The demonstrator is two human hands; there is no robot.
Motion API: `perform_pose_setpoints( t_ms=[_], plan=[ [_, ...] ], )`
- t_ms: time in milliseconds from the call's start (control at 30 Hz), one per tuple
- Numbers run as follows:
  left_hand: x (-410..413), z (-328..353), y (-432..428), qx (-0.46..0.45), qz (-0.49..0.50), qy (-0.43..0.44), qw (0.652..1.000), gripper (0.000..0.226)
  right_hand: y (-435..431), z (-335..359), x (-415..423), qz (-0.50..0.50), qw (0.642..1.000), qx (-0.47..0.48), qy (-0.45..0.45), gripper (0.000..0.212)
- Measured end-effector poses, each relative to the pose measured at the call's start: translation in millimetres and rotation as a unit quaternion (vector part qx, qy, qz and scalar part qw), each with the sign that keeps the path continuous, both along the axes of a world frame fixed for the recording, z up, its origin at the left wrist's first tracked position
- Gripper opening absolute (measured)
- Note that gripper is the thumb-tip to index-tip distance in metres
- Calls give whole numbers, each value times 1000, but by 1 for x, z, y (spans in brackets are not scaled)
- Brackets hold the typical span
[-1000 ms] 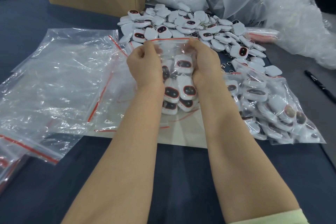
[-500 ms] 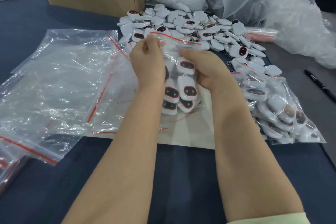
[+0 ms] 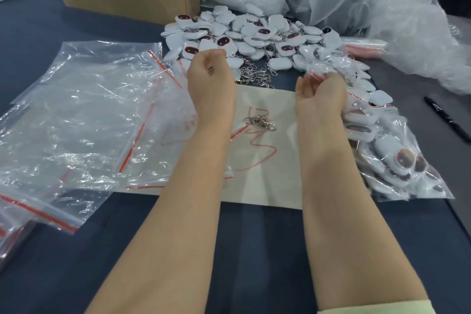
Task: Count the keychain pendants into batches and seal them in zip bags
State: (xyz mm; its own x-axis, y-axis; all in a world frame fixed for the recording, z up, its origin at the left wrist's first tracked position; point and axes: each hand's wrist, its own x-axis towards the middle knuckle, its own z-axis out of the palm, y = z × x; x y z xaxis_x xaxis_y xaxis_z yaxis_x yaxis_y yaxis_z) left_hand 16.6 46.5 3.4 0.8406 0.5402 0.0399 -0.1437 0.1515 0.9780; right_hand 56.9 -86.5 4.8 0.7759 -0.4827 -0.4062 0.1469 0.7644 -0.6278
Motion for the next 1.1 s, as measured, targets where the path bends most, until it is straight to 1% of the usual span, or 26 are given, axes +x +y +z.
perform_pose_setpoints(
  t_ms=[100,133,167,200,233,267,300,333,367,400,433,500,567,600,633,667,700,767,867,900,967,1000,1033,1100],
  plan=[
    [2,0,3,-11,8,6,1000,18,8,-3,-2,96,995,-5,2,25],
    [2,0,4,-19,11,7,1000,19,12,-3,-3,137,990,-37,5,25],
    [3,0,6,-28,16,7,999,19,17,-3,-3,185,978,-97,13,23],
    [3,1,7,-36,22,5,999,18,24,-2,-3,236,953,-186,25,21],
    [3,2,9,-44,30,3,999,18,31,-3,-4,284,910,-298,38,18],
    [3,3,11,-52,40,-1,998,18,39,-4,-6,323,847,-419,47,19],
    [3,3,14,-58,52,-7,997,18,47,-6,-7,347,773,-529,47,22],
    [4,4,17,-60,64,-11,996,18,53,-8,-9,355,702,-616,42,25],
    [4,5,19,-58,75,-14,995,18,59,-9,-11,351,645,-678,41,26],
    [4,5,21,-59,84,-13,995,16,63,-8,-13,345,608,-713,42,27],
    [4,5,23,-63,92,-11,994,15,66,-7,-16,350,589,-727,39,30],
    [3,5,26,-80,106,-8,991,14,69,-1,-20,394,564,-726,29,40],
    [3,7,30,-97,117,-12,988,14,75,4,-25,442,509,-738,27,54],
    [2,8,31,-104,120,-18,987,13,79,5,-28,462,474,-749,32,53],
    [3,10,32,-111,123,-24,986,12,84,5,-29,470,437,-766,39,43],
    [2,11,33,-116,125,-29,985,11,90,3,-30,467,405,-784,49,26],
    [3,12,33,-118,125,-33,984,11,95,3,-31,460,381,-800,59,15],
    [3,11,32,-122,121,-37,984,13,101,0,-29,453,365,-811,67,14],
    [3,9,29,-120,113,-26,986,17,99,-1,-27,437,390,-808,61,2],
    [3,8,29,-119,113,-22,986,18,98,0,-28,429,405,-806,53,4],
    [3,7,28,-116,115,-18,986,19,98,-3,-29,422,427,-799,39,26],
    [3,7,28,-113,116,-16,987,19,100,-6,-28,420,425,-801,36,34],
    [3,8,28,-110,118,-16,987,18,102,-8,-27,424,405,-809,34,37],
    [4,8,29,-103,118,-17,988,17,107,-11,-24,437,345,-830,36,32]
  ],
)
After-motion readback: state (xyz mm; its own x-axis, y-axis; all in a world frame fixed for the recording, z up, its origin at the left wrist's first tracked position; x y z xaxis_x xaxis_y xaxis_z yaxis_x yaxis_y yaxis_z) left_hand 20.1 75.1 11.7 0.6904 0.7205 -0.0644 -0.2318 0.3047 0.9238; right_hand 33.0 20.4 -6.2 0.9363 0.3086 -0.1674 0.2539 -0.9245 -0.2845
